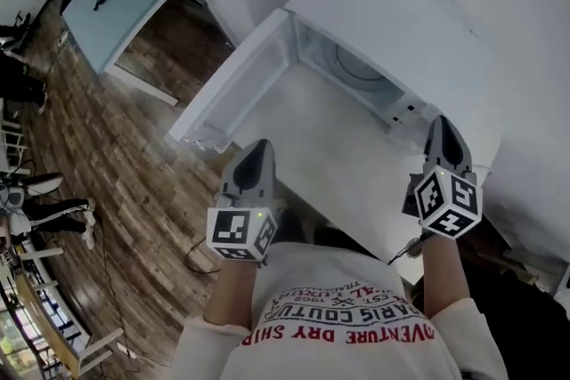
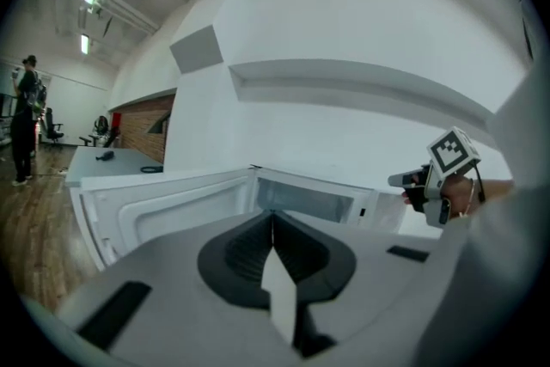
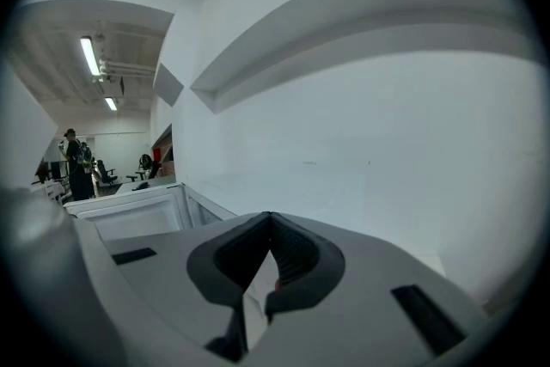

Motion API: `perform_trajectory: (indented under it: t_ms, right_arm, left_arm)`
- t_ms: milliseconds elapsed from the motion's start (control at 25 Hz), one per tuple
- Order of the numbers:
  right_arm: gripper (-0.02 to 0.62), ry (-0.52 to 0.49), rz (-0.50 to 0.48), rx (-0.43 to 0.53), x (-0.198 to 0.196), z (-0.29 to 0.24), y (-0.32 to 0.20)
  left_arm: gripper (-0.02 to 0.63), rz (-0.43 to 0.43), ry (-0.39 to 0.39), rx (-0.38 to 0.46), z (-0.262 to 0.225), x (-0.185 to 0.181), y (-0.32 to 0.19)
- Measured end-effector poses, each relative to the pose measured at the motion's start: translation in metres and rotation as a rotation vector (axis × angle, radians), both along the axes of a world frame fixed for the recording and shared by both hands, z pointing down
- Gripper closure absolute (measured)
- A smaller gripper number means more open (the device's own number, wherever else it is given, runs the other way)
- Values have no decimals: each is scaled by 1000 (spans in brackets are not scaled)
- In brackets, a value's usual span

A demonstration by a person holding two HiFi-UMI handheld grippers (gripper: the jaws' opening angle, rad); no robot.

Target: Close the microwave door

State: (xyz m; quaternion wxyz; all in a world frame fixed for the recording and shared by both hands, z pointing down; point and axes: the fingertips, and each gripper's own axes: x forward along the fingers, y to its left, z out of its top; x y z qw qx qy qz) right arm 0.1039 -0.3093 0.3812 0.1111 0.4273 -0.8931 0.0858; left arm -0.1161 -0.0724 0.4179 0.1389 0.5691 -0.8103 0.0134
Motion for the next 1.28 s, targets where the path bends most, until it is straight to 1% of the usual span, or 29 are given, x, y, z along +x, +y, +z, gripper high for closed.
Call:
perform_trajectory:
  t_ms: [160, 400, 560, 680, 840, 1000, 1120, 1200, 1280]
  right_arm:
    - [583, -8, 46, -61, 4, 7, -9]
    - [583, 10, 122, -68, -2, 5, 0]
    - [583, 31, 158, -52, -4, 9, 5]
    - [583, 31, 189, -47, -5, 9, 5]
    - [583, 38, 247, -40, -3, 10, 2]
    - [583, 29, 287, -28, -2, 9, 0]
    - [583, -1, 297, -24, 1, 10, 1]
    - [583, -13, 290, -25, 2, 9, 0]
    - [583, 0, 286, -20, 2, 8, 1]
  left_arm:
    - [598, -121, -5, -1, -2, -45, 47]
    - [598, -252, -9, 4, -6, -119, 114]
    - [598, -305, 1, -4, 2, -159, 145]
    - [598, -308, 14, -30, 16, -181, 156]
    - [598, -268, 37, -50, 31, -196, 150]
    - [598, -216, 50, -41, 34, -205, 135]
    - [598, -186, 52, -48, 37, -209, 128]
    - [598, -170, 72, -47, 40, -207, 124]
    - [598, -166, 100, -40, 41, -204, 122]
